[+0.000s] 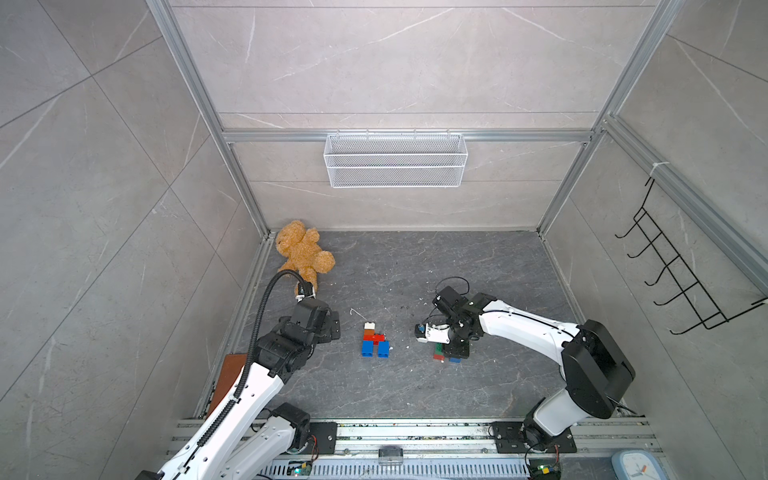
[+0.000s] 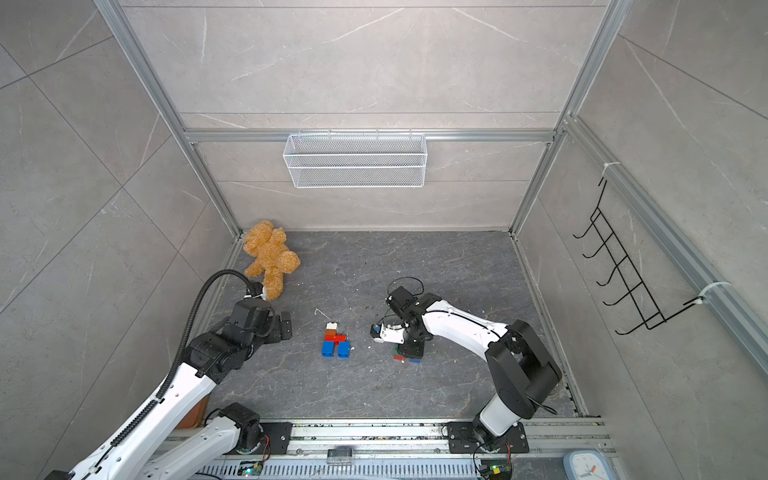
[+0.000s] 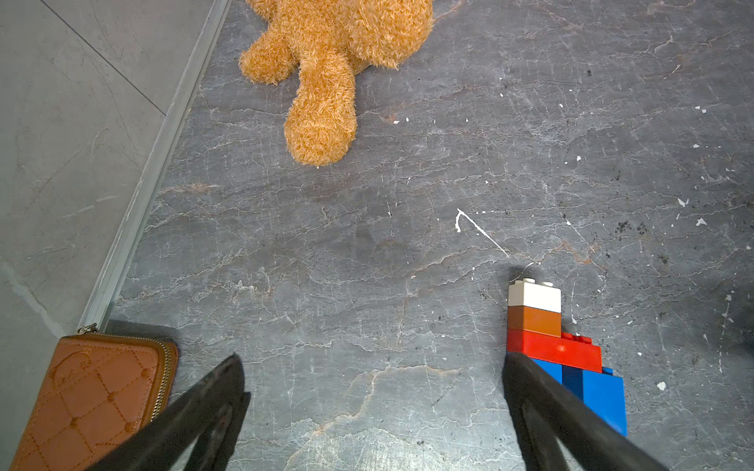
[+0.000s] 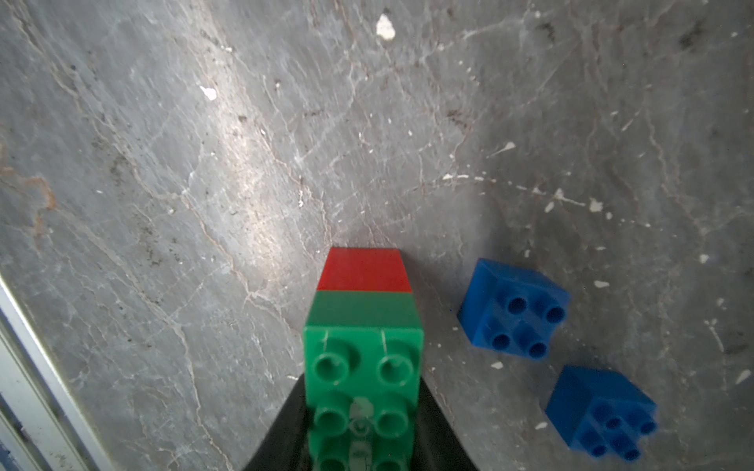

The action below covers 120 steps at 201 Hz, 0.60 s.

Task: Assemble the letter h with lego
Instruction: Assemble the lego brick with the lego brick.

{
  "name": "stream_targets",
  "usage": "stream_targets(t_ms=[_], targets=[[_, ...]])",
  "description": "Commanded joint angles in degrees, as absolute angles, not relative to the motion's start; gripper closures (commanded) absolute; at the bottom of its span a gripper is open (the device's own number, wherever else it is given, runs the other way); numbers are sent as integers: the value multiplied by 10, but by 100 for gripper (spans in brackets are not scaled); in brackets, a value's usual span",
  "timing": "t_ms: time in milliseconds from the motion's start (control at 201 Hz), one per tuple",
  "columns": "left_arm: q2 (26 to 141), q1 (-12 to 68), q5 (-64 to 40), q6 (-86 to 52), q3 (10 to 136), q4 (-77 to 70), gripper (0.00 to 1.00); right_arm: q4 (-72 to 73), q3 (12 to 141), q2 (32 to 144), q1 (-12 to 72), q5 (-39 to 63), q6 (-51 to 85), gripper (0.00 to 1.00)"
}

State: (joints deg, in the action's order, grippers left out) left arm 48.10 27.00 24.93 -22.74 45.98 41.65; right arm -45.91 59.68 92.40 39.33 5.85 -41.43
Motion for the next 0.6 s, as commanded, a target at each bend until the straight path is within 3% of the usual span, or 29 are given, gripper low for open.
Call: stream_targets(t_ms=[0, 209, 394, 459, 524, 539, 563, 593], targets=[[481, 271, 257, -231, 483, 424, 0, -466, 594, 950, 401, 77, -394, 89], [481, 271, 257, -231, 483, 424, 0, -464, 596, 942, 401, 78, -395, 78], [483, 271, 258, -232, 484, 425, 0, -459, 596, 934, 401, 74, -392, 74], [483, 271, 258, -232, 485, 426, 0, -460, 598, 933, 402, 72, -389, 60], [484, 271, 259, -232, 486, 428, 0, -460, 599, 932, 401, 75, -386, 56], [484, 271, 259, -232, 487, 428, 0, -459, 600, 932, 401, 75, -385, 48], [484, 271, 259, -232, 487, 428, 0, -457, 601, 931, 401, 75, -382, 7], [485, 271, 259, -232, 487, 428, 0, -455, 602, 930, 401, 74, -379, 0]])
